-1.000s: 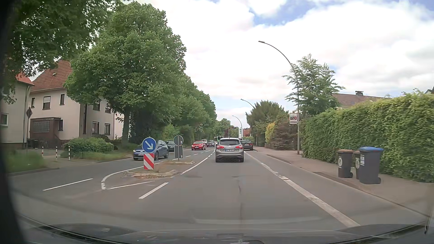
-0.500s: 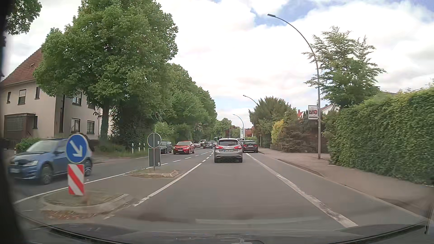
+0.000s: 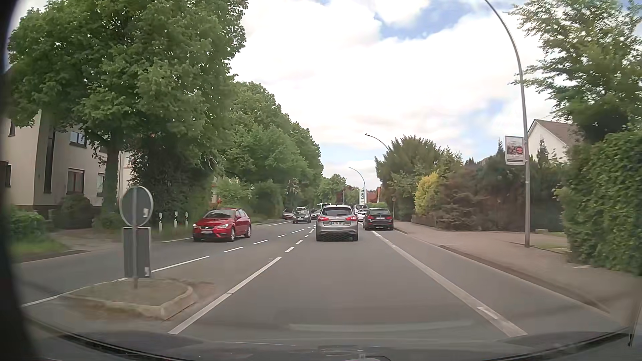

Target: Follow the waypoints while adhering to traffic rules and regulations

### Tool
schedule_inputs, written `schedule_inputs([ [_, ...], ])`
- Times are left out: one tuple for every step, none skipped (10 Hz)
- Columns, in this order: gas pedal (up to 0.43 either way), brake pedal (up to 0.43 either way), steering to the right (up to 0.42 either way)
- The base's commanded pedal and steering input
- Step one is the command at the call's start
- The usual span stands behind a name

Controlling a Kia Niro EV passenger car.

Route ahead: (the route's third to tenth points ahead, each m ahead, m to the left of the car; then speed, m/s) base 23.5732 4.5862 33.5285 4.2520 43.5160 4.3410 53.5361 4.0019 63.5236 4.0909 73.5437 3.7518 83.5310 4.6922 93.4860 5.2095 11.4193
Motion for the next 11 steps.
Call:
schedule_inputs([
  [0.15,0.0,-0.006],
  [0.15,0.0,-0.006],
  [0.15,0.0,-0.006],
  [0.15,0.0,-0.006],
  [0.15,0.0,-0.004],
  [0.157,0.0,-0.003],
  [0.157,0.0,-0.002],
  [0.157,0.0,-0.002],
  [0.157,0.0,-0.002],
  [0.169,0.0,-0.002],
  [0.169,0.0,-0.002],
])
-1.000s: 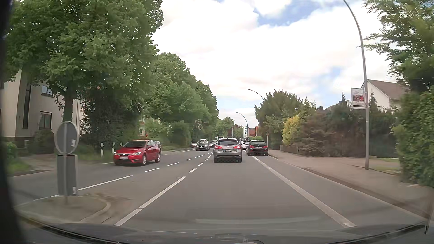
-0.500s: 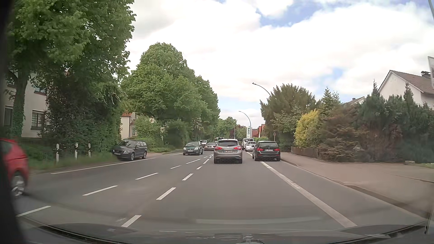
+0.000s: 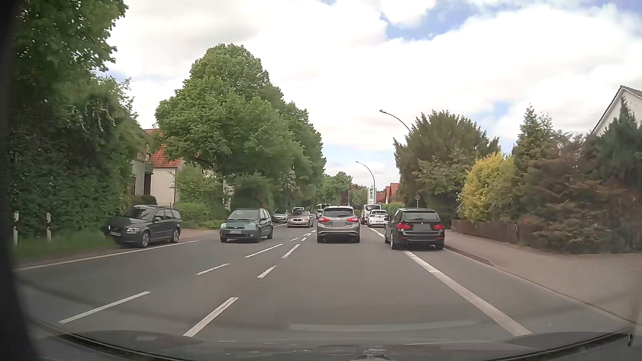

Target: Follow the waypoints while adhering to traffic rules and regulations

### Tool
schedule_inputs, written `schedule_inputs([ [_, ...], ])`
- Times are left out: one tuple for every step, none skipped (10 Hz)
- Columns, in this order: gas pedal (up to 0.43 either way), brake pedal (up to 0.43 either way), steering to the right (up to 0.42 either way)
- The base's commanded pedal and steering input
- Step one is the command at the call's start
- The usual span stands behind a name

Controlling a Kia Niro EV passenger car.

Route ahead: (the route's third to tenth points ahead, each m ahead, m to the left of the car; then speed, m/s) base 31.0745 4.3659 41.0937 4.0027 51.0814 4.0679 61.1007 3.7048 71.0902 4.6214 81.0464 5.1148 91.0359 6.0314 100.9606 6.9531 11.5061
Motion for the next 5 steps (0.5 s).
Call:
schedule_inputs([
  [0.169,0.0,-0.001],
  [0.169,0.0,0.001],
  [0.169,0.0,0.003],
  [0.169,0.0,0.004],
  [0.169,0.0,0.004],
])
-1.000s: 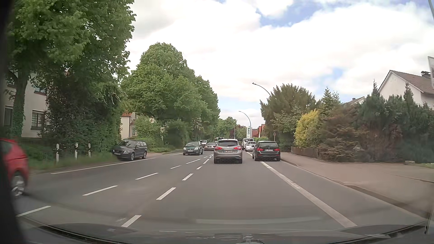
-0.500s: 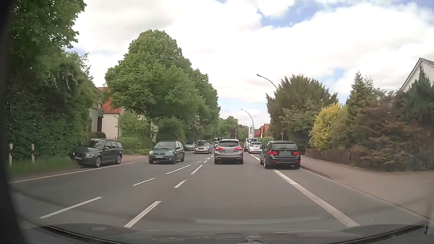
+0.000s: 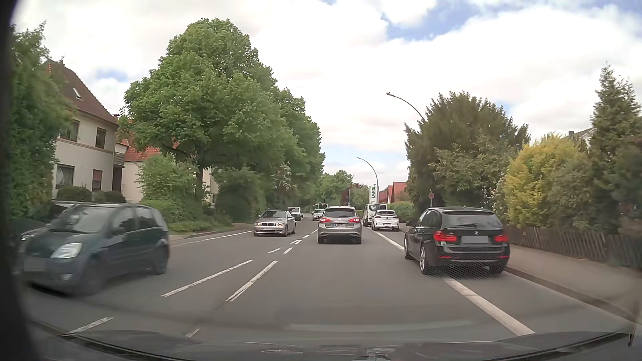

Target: Follow the waypoints while adhering to traffic rules and regulations

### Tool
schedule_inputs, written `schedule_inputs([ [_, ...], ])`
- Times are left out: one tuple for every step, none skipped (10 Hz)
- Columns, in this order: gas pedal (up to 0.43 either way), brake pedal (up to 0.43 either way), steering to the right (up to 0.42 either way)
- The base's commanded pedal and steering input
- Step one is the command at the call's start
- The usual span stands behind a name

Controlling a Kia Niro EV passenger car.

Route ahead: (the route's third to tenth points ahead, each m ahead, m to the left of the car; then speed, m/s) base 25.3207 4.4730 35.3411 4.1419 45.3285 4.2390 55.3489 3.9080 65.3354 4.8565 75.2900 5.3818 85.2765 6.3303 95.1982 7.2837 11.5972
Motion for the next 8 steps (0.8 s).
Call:
schedule_inputs([
  [0.169,0.0,0.004],
  [0.169,0.0,0.004],
  [0.169,0.0,0.004],
  [0.169,0.0,0.004],
  [0.169,0.0,0.003],
  [0.169,0.0,0.002],
  [0.169,0.0,0.002],
  [0.157,0.0,0.001],
])
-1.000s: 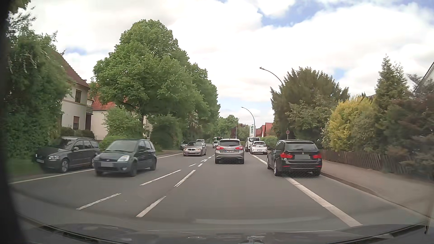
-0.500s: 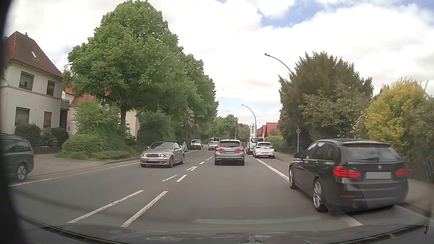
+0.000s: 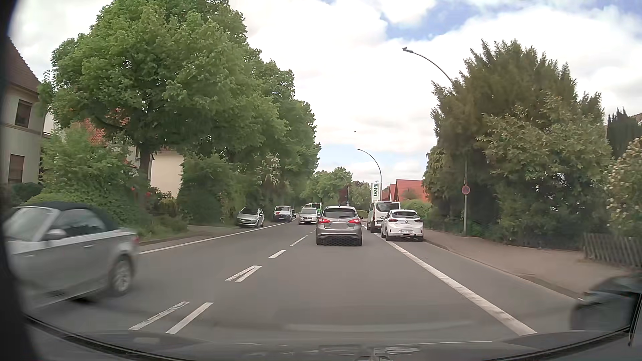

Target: Follow the waypoints while adhering to traffic rules and regulations

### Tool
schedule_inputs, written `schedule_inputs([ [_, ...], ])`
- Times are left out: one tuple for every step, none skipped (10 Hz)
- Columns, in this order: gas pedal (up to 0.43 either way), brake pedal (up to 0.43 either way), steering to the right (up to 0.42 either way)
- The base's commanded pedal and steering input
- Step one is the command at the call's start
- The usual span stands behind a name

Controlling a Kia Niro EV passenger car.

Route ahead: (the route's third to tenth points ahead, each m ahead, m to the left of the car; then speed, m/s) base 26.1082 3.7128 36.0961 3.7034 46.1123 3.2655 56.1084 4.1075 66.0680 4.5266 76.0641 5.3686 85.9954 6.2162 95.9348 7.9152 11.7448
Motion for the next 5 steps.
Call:
schedule_inputs([
  [0.157,0.0,0.0],
  [0.157,0.0,0.0],
  [0.15,0.0,-0.001],
  [0.138,0.0,-0.001],
  [0.11,0.0,-0.001],
])
